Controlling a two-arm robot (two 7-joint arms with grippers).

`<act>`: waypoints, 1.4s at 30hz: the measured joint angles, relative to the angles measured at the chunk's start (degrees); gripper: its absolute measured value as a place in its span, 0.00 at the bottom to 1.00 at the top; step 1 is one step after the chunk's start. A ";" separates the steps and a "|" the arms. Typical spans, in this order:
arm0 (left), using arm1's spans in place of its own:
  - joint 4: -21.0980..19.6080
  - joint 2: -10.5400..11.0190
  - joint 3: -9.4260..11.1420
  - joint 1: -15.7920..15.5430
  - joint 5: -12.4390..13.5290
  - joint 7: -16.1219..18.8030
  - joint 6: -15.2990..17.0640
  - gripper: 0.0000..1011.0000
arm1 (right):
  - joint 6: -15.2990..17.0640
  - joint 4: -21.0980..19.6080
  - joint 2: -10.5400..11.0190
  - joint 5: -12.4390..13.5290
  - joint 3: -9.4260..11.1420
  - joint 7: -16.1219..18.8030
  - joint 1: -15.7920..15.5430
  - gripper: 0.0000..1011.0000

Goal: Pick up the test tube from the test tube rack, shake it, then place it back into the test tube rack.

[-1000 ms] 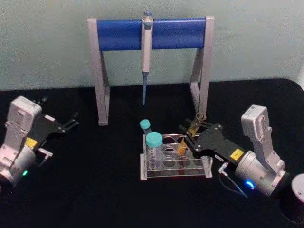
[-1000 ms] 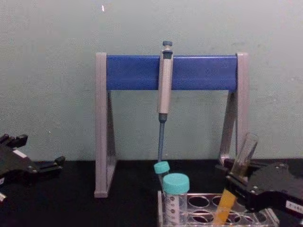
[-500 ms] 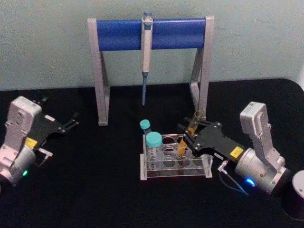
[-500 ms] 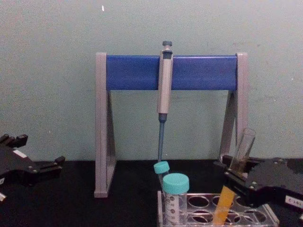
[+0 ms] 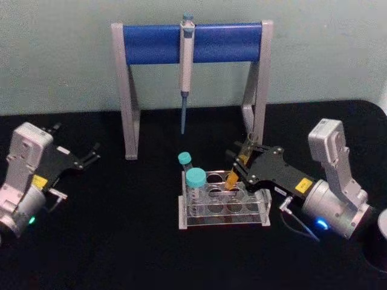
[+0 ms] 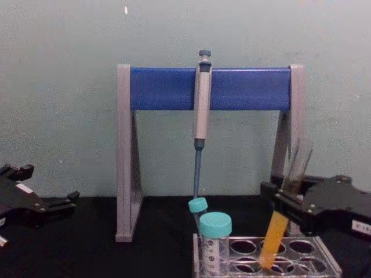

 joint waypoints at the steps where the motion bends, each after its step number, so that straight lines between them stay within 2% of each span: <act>1: 0.00 0.00 0.00 0.00 0.00 0.00 0.00 0.99 | 0.13 -0.39 0.16 0.00 0.11 -0.12 -0.02 0.22; 12: 0.00 0.00 0.00 0.00 0.00 0.00 0.00 0.99 | 1.49 -3.23 1.25 0.92 0.92 -0.39 -0.28 0.22; 24: 0.00 0.00 0.00 0.00 0.00 0.00 0.00 0.99 | 3.34 -5.77 2.30 4.05 1.64 0.22 -0.39 0.22; 42: 0.00 0.00 0.00 0.00 0.00 0.00 0.00 0.99 | 3.34 -6.28 3.02 4.48 1.05 0.47 -0.04 0.22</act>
